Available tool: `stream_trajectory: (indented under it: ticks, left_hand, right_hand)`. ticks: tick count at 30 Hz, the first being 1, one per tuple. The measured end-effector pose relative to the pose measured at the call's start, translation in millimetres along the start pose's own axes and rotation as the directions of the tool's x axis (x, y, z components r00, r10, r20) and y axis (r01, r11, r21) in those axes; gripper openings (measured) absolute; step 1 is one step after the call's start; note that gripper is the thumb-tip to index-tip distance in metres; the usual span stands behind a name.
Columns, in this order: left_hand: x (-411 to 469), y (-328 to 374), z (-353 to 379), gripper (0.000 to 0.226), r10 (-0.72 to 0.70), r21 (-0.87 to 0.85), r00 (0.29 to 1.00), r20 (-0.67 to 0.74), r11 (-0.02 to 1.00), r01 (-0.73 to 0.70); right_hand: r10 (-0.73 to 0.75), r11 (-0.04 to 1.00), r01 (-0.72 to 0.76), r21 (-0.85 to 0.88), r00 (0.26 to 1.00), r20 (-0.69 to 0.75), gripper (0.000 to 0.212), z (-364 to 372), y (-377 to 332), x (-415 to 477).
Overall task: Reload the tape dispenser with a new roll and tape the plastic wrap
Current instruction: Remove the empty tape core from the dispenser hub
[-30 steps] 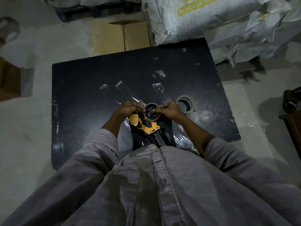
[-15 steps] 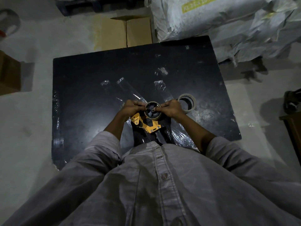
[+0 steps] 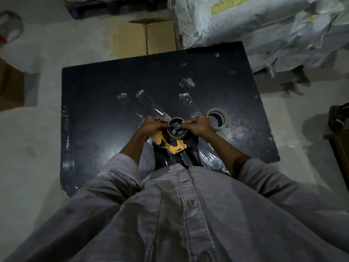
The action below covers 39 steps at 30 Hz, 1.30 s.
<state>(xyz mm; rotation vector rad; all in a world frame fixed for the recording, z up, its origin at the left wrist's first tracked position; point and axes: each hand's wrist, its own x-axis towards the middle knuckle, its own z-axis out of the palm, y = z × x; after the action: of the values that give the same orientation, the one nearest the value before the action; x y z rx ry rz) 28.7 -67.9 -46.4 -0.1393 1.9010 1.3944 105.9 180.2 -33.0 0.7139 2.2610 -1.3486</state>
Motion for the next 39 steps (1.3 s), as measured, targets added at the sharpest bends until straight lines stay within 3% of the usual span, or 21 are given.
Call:
stream_trajectory:
  ticks: [20, 27, 30, 34, 36, 39]
  left_hand:
    - [-12, 1, -12, 0.043, 0.005, -0.093, 1.0, 0.023, 0.996, -0.003]
    - [-21, 8, -13, 0.025, 0.03, -0.059, 0.999, 0.044, 0.998, -0.027]
    - [-22, 7, -9, 0.028, 0.035, -0.033, 0.998, 0.045, 0.999, -0.034]
    - [-24, 5, -4, 0.035, 0.076, -0.003, 0.996, 0.038, 0.997, -0.076]
    - [-26, 5, -5, 0.035, 0.09, 0.012, 0.995, 0.037, 0.996, -0.09]
    - [-30, 7, -4, 0.035, 0.094, 0.013, 0.995, 0.029, 0.995, -0.094]
  right_hand:
    - [0.041, 0.998, -0.036, 0.058, 0.996, -0.081, 0.039, 9, -13, -7]
    - [-0.023, 0.997, 0.027, 0.075, 0.999, -0.041, 0.028, 8, -13, -11]
    - [-0.026, 0.992, 0.024, 0.121, 1.0, 0.014, 0.035, 7, -11, -13]
    - [-0.029, 0.994, 0.031, 0.104, 0.999, -0.028, 0.07, 12, -7, -13]
    - [-0.02, 0.996, 0.024, 0.087, 0.999, -0.047, 0.07, 14, -9, -14]
    - [-0.01, 0.999, 0.014, 0.052, 0.998, -0.069, 0.055, 14, -17, -15]
